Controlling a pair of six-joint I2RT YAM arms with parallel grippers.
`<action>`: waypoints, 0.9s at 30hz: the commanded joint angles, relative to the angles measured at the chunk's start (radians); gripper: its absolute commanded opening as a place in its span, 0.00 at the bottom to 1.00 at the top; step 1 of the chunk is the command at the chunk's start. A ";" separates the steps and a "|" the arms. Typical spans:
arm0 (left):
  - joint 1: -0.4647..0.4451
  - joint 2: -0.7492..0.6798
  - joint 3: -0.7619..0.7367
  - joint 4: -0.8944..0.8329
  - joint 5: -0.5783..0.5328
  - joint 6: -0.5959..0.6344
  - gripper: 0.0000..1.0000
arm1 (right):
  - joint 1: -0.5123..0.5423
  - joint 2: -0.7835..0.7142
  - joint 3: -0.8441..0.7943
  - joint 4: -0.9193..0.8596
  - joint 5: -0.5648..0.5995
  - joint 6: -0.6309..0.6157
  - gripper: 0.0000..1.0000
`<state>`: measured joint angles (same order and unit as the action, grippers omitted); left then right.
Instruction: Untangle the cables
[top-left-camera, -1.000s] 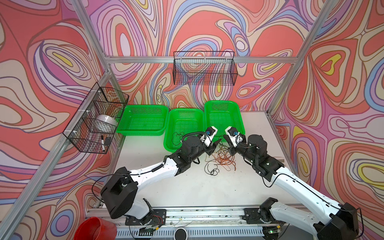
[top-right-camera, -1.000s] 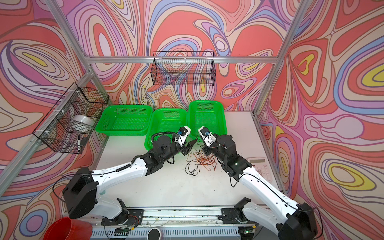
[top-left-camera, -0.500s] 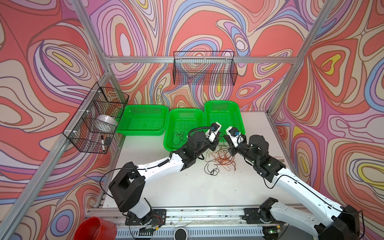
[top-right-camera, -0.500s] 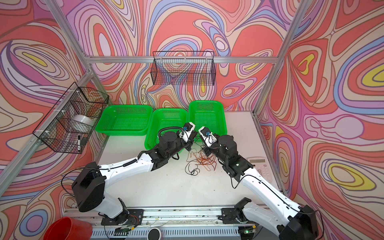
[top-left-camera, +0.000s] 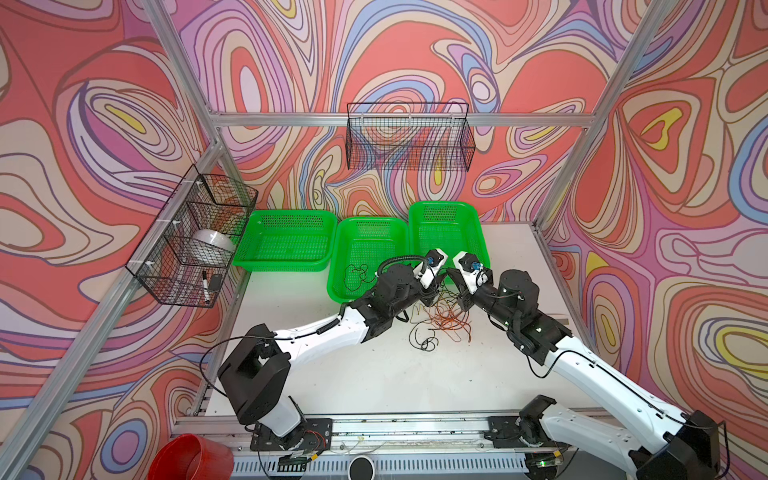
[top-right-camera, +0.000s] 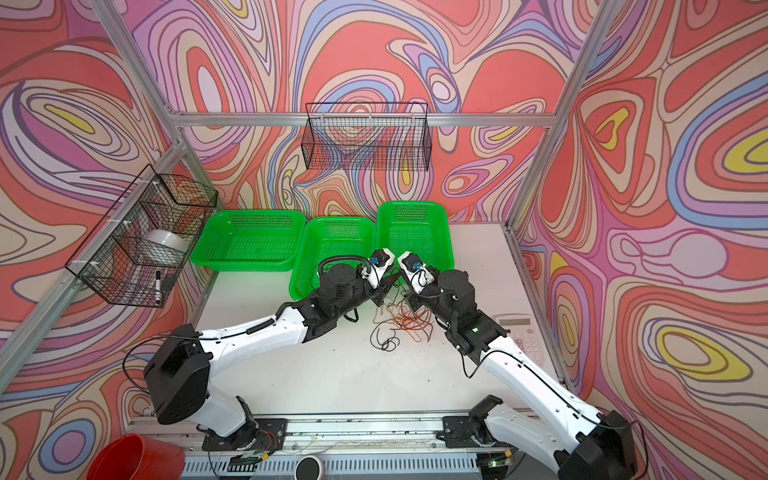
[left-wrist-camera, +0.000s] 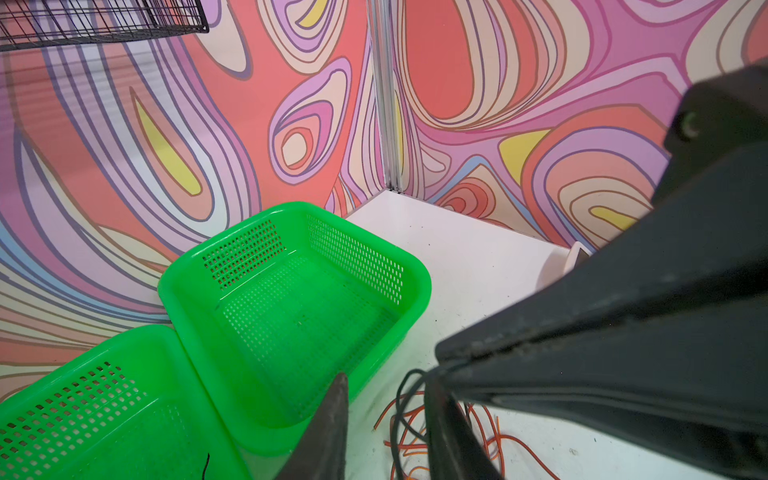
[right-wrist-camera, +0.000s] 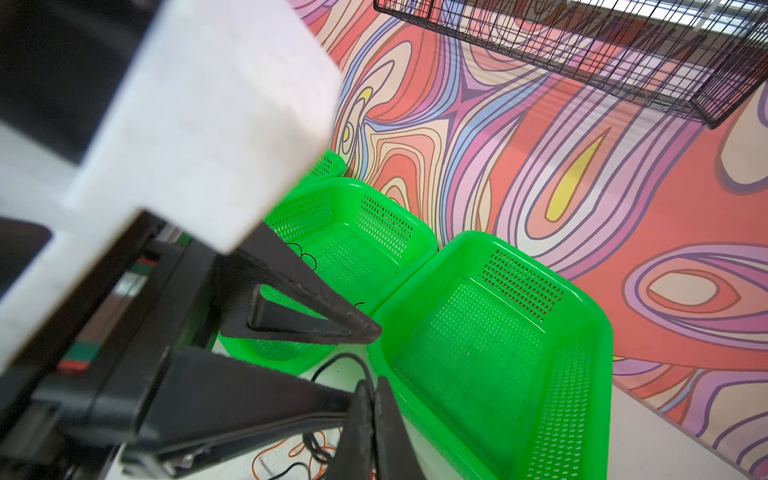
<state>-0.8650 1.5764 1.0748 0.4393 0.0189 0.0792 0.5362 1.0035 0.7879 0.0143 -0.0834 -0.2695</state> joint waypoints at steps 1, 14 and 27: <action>-0.003 0.020 0.057 -0.025 -0.001 0.021 0.20 | -0.001 -0.017 -0.004 0.002 -0.005 0.010 0.00; -0.009 -0.073 0.024 -0.025 0.242 0.019 0.00 | -0.001 0.021 -0.092 0.184 0.084 0.047 0.34; -0.009 -0.195 -0.069 -0.177 0.219 0.050 0.00 | -0.012 -0.022 -0.115 0.244 0.431 0.001 0.33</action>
<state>-0.8711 1.4315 1.0348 0.3244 0.2634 0.1047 0.5362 1.0138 0.6682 0.2539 0.2146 -0.2291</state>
